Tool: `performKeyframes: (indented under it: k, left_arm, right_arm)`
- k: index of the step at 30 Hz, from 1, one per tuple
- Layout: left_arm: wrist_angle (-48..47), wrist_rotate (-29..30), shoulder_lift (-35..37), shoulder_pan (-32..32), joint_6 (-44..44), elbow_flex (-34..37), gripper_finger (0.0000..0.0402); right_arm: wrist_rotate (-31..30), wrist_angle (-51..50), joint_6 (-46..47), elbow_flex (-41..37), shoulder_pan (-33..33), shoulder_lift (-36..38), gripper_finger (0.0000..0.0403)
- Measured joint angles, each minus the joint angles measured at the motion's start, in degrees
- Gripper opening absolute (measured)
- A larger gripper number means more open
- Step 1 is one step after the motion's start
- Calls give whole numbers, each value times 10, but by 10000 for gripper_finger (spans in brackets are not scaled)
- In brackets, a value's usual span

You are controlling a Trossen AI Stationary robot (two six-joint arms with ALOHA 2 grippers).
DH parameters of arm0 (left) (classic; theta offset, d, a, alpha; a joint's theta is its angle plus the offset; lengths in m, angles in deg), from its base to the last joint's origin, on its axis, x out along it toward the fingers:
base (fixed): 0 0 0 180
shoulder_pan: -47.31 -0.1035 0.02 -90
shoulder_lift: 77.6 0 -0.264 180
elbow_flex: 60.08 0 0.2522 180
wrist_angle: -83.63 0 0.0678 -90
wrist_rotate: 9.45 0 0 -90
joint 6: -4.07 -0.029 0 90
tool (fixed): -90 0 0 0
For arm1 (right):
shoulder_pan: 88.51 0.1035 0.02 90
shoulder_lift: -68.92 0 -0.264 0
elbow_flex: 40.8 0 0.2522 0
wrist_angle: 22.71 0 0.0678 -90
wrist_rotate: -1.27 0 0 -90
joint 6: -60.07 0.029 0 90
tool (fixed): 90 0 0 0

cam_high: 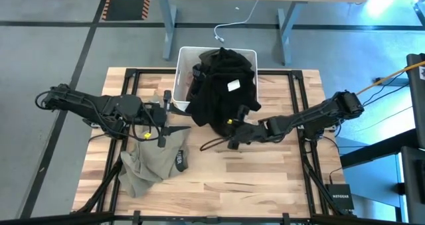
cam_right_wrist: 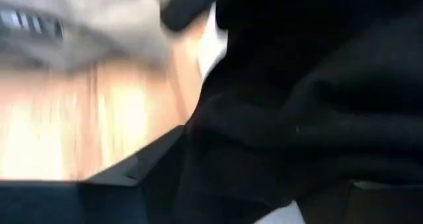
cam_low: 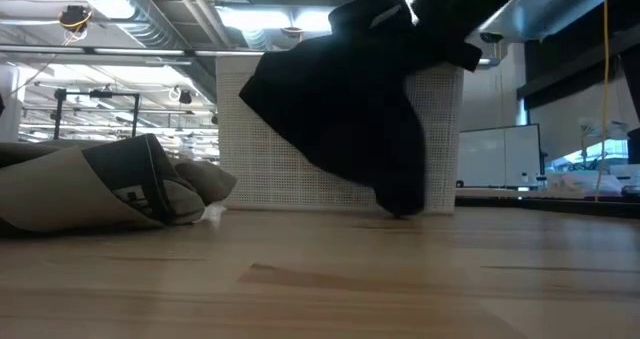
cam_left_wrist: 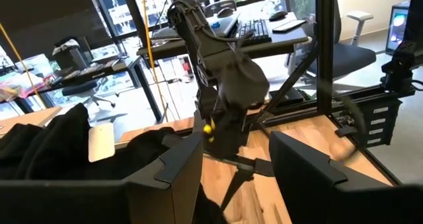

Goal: Sort clothes
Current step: Put the black shirt into the white laundry bin

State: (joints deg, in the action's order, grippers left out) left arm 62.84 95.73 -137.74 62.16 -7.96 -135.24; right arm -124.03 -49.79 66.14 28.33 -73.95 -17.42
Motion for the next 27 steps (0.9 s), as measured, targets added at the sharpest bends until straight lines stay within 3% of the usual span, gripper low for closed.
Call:
performKeyframes:
  k: [2,5,7,9,14,18,23,27]
  left_arm:
    - [0,0,0,0,0,0,170]
    - [0,0,0,0,0,0,170]
    - [1,0,0,0,-1,0,170]
    - [0,0,0,0,-1,0,170]
    - [0,0,0,0,0,0,170]
    - [0,0,0,0,0,0,170]
    - [0,0,0,0,1,0,170]
    - [0,0,0,0,1,0,170]
  right_arm:
    - [-2,61,-49,0,0,0,215]
    - [-3,139,-116,4,-1,0,123]
    - [-14,157,-168,25,-1,0,51]
    - [-32,161,-234,61,0,0,18]
    - [-73,151,-359,172,-24,0,35]
    - [-69,114,-434,270,-71,0,11]
    - [-57,82,-443,352,-162,0,28]
    - [-23,59,-394,369,-238,2,38]
